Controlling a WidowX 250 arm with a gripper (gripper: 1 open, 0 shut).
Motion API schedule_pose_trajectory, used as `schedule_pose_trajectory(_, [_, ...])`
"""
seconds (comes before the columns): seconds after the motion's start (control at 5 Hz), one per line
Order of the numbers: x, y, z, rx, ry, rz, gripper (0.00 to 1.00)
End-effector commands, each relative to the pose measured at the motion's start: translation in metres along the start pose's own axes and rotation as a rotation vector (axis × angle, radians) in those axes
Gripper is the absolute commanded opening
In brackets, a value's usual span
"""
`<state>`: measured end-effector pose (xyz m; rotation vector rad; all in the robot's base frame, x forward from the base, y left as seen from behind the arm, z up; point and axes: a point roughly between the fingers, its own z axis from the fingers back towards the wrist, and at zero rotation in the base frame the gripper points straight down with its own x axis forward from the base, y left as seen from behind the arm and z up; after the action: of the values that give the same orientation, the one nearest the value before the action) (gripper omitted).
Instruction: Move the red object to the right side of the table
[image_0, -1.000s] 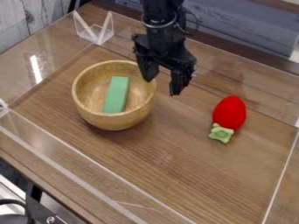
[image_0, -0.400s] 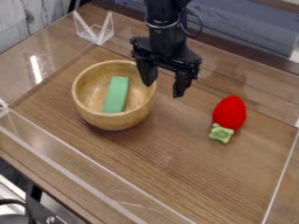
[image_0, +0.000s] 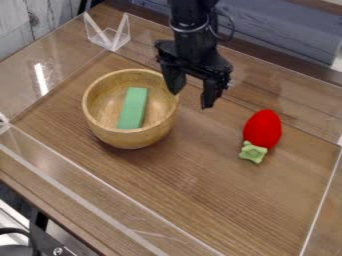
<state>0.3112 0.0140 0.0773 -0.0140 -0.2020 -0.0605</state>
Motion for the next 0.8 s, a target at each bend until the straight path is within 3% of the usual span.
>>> schedule_pose_trajectory(0.0, [0.011, -0.001, 0.004, 0.019, -0.054, -0.004, 1.0])
schedule_pose_trajectory(0.2, [0.009, -0.007, 0.0, 0.02, -0.05, -0.001, 1.0])
schedule_pose_trajectory(0.4, [0.011, -0.024, -0.005, 0.006, -0.029, -0.024, 1.0])
schedule_pose_trajectory(0.6, [0.007, -0.04, -0.015, -0.005, -0.03, -0.034, 1.0])
